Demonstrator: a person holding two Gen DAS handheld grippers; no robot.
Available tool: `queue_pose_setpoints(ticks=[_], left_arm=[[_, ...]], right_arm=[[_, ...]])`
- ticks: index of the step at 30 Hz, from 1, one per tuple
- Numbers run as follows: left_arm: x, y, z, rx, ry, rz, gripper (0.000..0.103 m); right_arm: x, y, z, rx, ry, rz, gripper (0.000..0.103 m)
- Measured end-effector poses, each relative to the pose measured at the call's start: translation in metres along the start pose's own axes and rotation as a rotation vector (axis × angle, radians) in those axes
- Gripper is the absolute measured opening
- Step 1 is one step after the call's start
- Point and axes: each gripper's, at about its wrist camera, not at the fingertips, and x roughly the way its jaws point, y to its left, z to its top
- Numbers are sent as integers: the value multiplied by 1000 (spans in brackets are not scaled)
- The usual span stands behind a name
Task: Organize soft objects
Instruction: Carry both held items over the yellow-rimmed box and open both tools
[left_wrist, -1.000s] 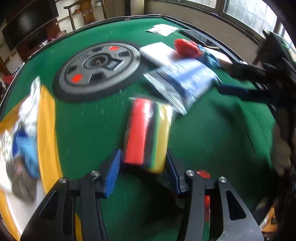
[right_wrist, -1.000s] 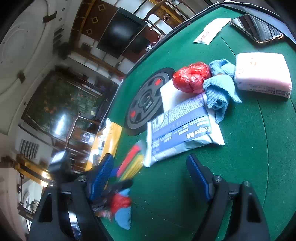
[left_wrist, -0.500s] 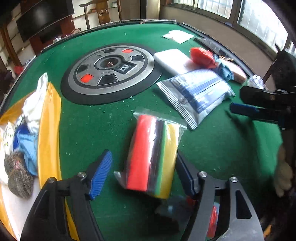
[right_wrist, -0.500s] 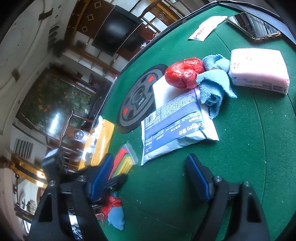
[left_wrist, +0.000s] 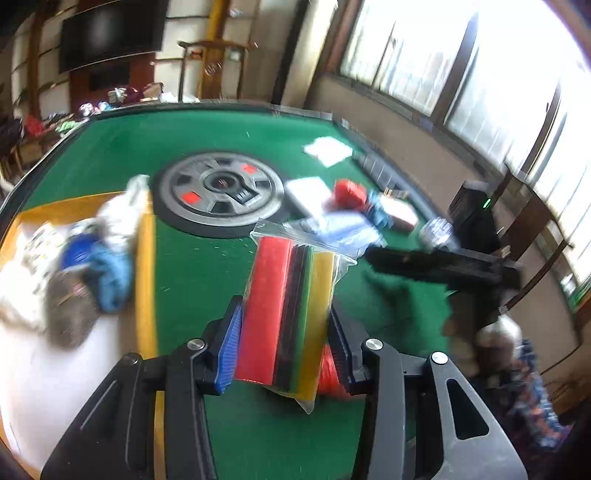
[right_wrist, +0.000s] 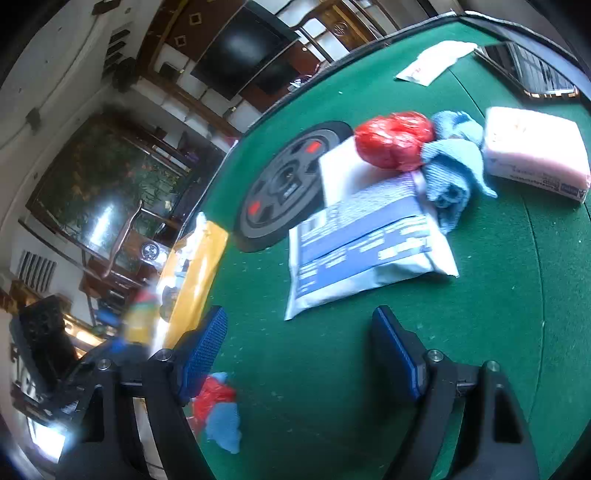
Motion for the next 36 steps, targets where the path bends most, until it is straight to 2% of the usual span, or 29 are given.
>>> queue_pose_setpoints(ticks=[2,5,8,11,13,15,16,17,22,24,27,28,32,36], left_arm=[[-20,15,-5,-33,-24,-9,41],[-48,47,-20,-92,-49,37,41],[-63,82,-36,-149,-55,126,41],[-69,112,-50,-219,-31,172,41],[-71,132,-57,-248,-11,222,41],[-68,146,-60,-261,14,256,41],[-64,150,-59,-261,26,269,41],[-60,155,-58,-262,41,279,41],[-37,175,-56,-298,106,304,41],[-29,181,-53,-320,123,291,44],[-25,184,-47,-343,94,228,60],[-24,185,-46,-353,92,218,62],[-19,184,-40,-396,71,101,63],[-41,187,-45,-453,-5,55,63]], right_arm=[[-1,23,-14,-64,7,-11,77],[9,60,-39,-166,60,-33,77],[30,95,-67,-318,126,-140,77],[51,116,-88,-447,168,-278,76],[60,122,-92,-487,179,-359,67],[59,124,-91,-493,167,-382,39],[59,124,-90,-487,170,-380,31],[59,123,-89,-480,175,-389,27],[53,132,-91,-468,152,-396,27],[48,140,-89,-464,141,-380,27],[43,159,-85,-477,131,-352,27],[44,165,-83,-480,130,-344,27],[55,190,-78,-494,140,-304,27],[74,213,-77,-497,172,-250,27]])
